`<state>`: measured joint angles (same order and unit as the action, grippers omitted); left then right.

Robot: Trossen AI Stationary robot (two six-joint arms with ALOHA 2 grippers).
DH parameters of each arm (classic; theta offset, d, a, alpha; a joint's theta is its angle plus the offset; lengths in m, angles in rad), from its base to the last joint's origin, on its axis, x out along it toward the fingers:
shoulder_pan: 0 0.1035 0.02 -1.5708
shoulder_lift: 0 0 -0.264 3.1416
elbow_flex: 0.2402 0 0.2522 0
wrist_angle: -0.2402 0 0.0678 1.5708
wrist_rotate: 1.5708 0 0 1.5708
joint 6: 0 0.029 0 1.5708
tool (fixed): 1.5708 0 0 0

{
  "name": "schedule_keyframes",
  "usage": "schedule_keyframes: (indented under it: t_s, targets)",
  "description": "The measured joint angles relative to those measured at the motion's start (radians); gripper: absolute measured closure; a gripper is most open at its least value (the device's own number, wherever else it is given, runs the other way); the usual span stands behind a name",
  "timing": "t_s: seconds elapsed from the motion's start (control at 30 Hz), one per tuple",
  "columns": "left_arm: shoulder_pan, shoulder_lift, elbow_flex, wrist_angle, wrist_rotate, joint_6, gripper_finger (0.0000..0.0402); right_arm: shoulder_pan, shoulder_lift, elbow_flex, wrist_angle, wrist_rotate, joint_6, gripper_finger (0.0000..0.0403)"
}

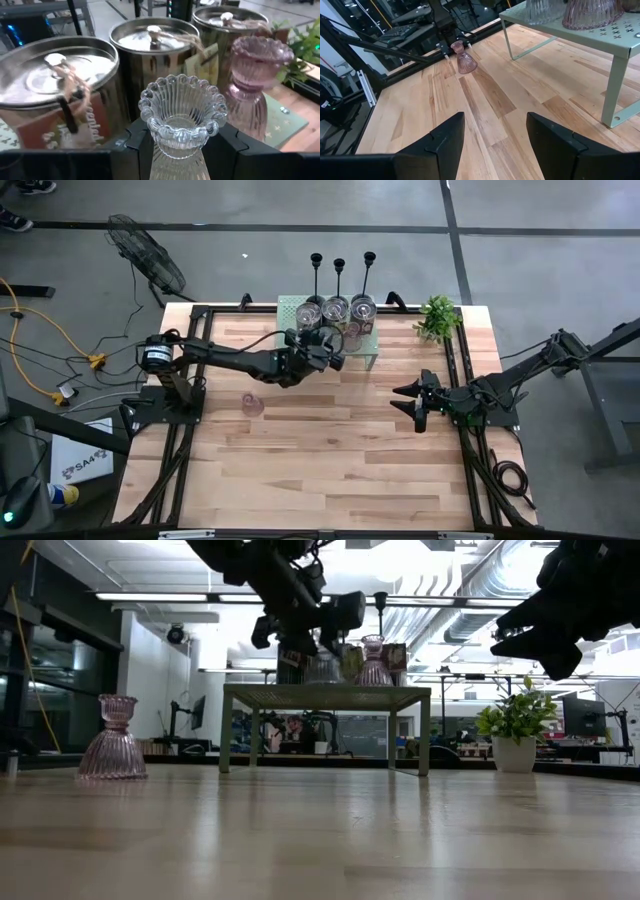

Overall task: Pick & Place candle stick holders
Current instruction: Put the transparent glass candle holder on the shelf aligned with the pink glass candle holder

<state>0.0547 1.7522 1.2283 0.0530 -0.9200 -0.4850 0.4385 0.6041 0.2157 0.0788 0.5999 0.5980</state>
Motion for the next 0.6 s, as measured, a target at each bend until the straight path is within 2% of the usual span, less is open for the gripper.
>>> schedule_keyframes:
  t_s: [0.6]
  targets:
    - [0.038,0.0,0.001,0.005,0.004,-0.024,0.0272,0.0,0.0,0.0,0.0,0.0,0.0,0.0197]
